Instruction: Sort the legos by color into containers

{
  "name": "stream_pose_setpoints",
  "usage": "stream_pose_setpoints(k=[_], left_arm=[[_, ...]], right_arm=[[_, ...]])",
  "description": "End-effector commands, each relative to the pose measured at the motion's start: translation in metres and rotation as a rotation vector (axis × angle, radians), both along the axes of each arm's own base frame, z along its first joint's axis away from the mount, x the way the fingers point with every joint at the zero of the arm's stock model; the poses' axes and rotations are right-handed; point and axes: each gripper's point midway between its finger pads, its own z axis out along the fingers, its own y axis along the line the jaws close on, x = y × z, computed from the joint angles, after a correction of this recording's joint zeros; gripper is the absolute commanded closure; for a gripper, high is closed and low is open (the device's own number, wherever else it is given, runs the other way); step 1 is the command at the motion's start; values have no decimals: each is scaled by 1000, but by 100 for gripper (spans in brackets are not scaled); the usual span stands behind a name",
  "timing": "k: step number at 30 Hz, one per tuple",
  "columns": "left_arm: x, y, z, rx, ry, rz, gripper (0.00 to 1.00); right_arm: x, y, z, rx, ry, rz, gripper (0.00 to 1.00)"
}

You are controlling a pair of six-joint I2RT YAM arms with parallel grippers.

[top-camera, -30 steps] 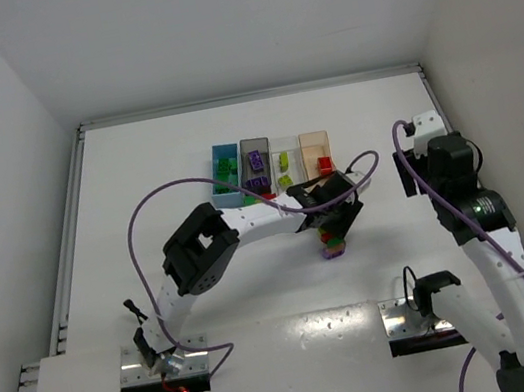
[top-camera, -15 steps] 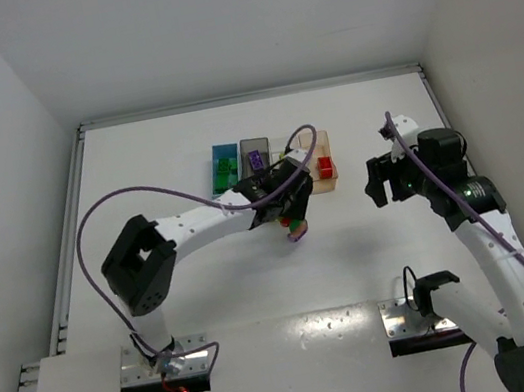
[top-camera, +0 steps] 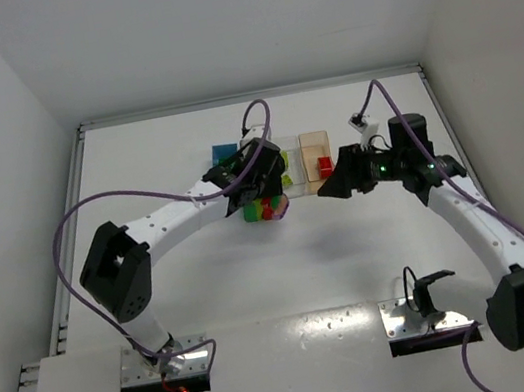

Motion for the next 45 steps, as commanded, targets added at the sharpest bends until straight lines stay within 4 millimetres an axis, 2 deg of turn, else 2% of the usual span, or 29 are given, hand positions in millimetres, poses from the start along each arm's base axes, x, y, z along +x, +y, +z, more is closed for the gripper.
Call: stream_pose_setpoints(k=[1,5,7,8,10,16,21,27,28,37,39,41,44,45], left_arm=[[10,7,28,-65,-44,58,100],[14,9,38,-97,-45,65,100],[10,7,41,-109,-34,47,100],[10,8,45,-116,-40,47,100],[9,6,45,-120,-36,40,100],[4,5,52,-144,-30,30,100],[3,3,52,-155,-23,29,100],[3,1,56,-166,-24,20,100],[2,-1,56,-170,-19,13,100],[0,2,60,-177,-26,13,100],[-1,0,60,-181,-21,6,100],[-1,0,60,-181,-21,6,100],[0,3,63,-191,-24,8,100],[0,3,63,-191,-24,8,100]], right_arm=[[5,26,15,148,23,59,24],[10,41,6,179,55,79,24],[12,50,1,189,71,94,24],[17,50,-7,180,90,83,24],[21,59,-6,175,85,100,24],[28,72,-35,162,192,102,24],[30,89,-39,156,203,136,24],[47,99,-30,181,197,133,24],[45,102,-35,176,211,140,27],[50,106,-42,188,235,138,30],[49,106,-44,188,235,138,34],[50,107,-47,192,247,133,41],[46,111,-43,206,252,158,59],[46,111,-48,205,256,157,64]])
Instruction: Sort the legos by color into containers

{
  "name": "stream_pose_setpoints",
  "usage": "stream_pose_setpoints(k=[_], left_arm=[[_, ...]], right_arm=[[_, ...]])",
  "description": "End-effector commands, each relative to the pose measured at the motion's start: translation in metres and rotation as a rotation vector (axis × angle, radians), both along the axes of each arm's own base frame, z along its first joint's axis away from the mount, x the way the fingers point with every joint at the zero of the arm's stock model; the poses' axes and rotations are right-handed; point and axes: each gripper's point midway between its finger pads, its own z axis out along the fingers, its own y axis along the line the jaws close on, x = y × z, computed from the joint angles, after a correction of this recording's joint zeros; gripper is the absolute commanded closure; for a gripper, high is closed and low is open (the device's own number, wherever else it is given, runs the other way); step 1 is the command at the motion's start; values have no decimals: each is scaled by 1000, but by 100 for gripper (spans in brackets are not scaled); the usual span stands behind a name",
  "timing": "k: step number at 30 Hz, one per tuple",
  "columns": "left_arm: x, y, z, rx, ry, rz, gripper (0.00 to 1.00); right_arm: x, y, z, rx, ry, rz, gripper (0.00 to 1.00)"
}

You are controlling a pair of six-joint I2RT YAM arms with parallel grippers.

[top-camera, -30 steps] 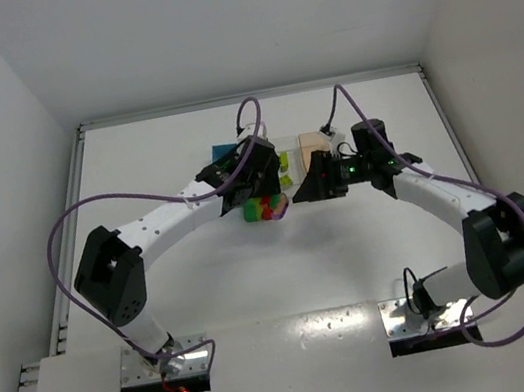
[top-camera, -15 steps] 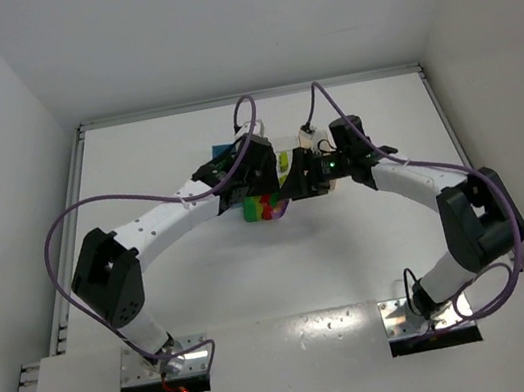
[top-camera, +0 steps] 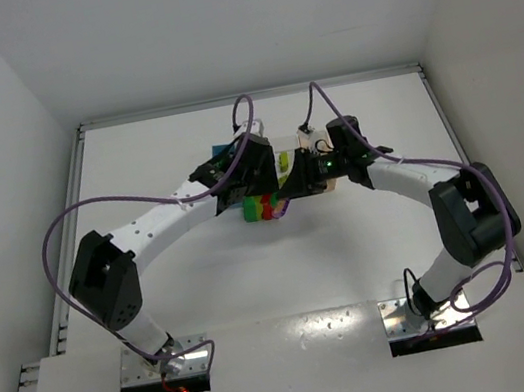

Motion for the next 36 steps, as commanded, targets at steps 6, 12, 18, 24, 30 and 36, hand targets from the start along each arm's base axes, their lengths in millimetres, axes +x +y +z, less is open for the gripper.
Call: stream_pose_setpoints(k=[6,12,18,24,30,36], left_arm=[[23,19,41,-97,-60,78,100],[38,49,49,-97,-86,159,100],[30,68,42,-78,-80,174,100],[-5,114,7,20,17,207,100],[-47,127,-44,93,169,-34,100],[-94,101,-74,-5,291,-238,86]], right_arm=[[-9,16,21,95,-55,79,93],[-31,14,30,116,-88,136,97],[-47,15,34,118,-116,186,98],[-53,8,31,37,-195,228,98],[-44,6,37,21,-229,212,98],[-31,3,47,16,-266,190,98]])
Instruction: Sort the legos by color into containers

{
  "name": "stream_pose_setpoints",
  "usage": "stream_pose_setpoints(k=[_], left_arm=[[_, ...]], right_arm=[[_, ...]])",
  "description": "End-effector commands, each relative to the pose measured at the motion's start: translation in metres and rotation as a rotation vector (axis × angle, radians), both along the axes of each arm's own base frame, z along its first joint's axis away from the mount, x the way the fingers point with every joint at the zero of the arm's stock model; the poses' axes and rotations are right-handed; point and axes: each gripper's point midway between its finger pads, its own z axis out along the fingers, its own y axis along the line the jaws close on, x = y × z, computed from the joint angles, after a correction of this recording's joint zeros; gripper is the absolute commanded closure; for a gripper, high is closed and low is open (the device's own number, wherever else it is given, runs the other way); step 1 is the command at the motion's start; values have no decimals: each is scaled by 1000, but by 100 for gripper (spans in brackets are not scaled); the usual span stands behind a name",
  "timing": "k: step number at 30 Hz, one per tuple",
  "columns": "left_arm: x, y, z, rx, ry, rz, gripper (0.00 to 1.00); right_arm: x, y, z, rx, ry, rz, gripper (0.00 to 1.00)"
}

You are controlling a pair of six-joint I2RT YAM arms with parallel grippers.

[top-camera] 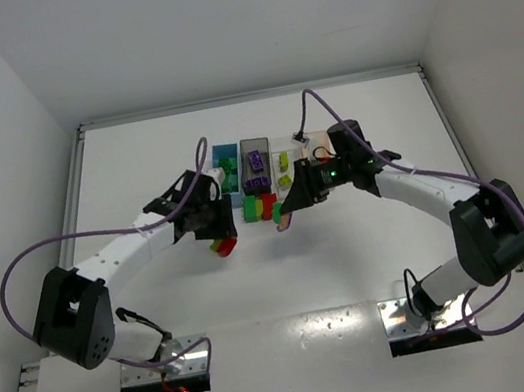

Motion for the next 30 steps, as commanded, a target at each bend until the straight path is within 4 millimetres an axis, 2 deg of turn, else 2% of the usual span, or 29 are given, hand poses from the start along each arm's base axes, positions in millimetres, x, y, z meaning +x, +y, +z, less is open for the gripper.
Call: stream_pose_setpoints(k=[1,2,3,5,7,8,9,13,14,15,17,18,20,21,23,26,30], left_arm=[[-27,-19,-7,-107,55,-116,83],[-31,-23,-11,-135,69,-120,79],[-40,-20,-23,-135,105,-111,78],[-42,-22,-28,-161,111,-97,58],[-47,-25,-36,-178,139,-99,48],[-47,-32,-31,-215,138,-122,37],[-47,-35,-30,-231,137,-132,32],[-48,-46,-19,-286,119,-208,14],[-53,-55,-8,-336,118,-264,11],[-50,-59,0,-370,101,-298,11],[-42,-70,36,-462,23,-427,11],[-52,-83,59,-564,21,-530,12],[-47,-95,99,-660,-48,-625,12],[-53,-100,114,-715,-55,-684,13],[-57,-104,131,-765,-74,-737,13],[-67,-106,145,-828,-75,-813,15],[-70,-108,152,-862,-70,-847,16]], right_arm=[[14,0,28,31,-117,0,98],[15,-2,29,35,-115,-2,98],[14,-2,29,41,-113,5,98],[14,-4,30,46,-111,5,98],[11,-5,31,67,-93,20,98],[8,-5,30,76,-93,31,98],[5,-5,28,80,-82,40,98],[-6,-4,34,138,-73,100,98],[-8,-3,37,155,-79,119,98],[-12,-3,33,162,-56,135,98],[-20,-3,37,191,-67,185,98],[-23,-3,36,201,-61,200,98],[-32,-4,37,228,-63,247,98],[-36,-5,37,245,-58,275,98],[-41,-6,34,253,-52,302,98],[-44,-6,34,264,-32,331,98],[-44,-2,35,269,-31,352,98]])
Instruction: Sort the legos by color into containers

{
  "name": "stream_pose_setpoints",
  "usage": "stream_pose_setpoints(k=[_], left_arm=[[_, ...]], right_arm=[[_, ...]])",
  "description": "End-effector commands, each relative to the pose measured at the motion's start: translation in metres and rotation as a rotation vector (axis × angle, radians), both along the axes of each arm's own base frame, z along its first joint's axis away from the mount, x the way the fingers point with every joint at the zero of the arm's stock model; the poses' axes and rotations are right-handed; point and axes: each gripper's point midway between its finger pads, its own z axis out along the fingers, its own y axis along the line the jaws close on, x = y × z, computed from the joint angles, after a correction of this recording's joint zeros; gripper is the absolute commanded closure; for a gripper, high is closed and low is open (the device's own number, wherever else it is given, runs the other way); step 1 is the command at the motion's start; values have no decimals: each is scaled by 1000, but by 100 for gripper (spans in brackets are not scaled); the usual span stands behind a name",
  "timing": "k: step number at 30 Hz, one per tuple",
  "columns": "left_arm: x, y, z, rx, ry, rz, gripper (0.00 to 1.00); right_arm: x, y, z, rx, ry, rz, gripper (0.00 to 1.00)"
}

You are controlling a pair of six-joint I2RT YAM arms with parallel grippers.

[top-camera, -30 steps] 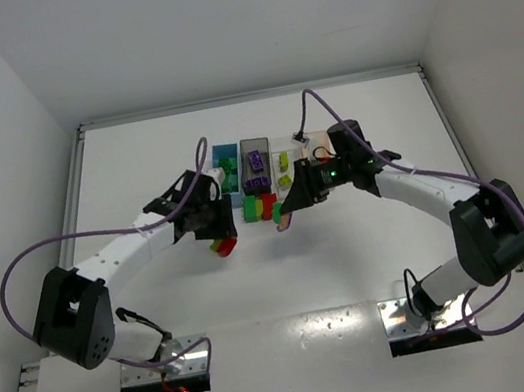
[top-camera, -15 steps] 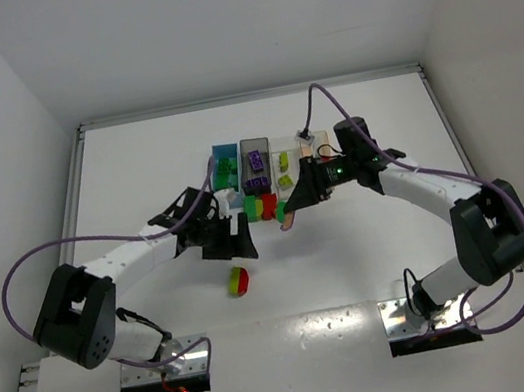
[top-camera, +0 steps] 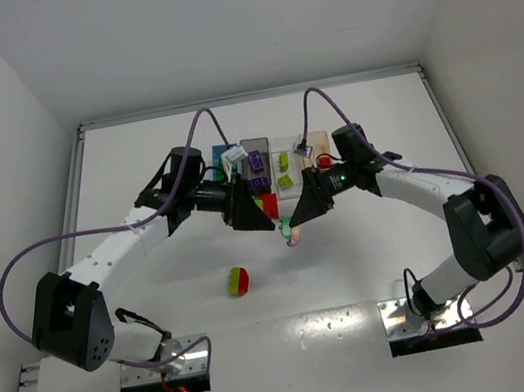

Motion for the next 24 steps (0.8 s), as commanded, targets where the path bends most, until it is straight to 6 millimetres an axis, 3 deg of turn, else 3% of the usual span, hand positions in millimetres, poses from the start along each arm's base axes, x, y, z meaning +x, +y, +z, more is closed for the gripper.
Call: stream_pose_setpoints(k=[1,6,11,16,24], left_arm=[[-8,-2,22,-94,-32,-97,16],[-6,-3,22,-93,-31,-97,16],[3,-3,10,-54,-37,-41,18],[5,-4,3,-38,-1,-28,26],[4,-10,5,-38,17,-42,36]], right_arm=[[0,4,14,67,-74,70,98],[3,9,24,89,-97,93,98],[6,10,31,91,-101,92,98],[0,16,35,92,-100,108,98],[7,27,41,89,-123,104,98]])
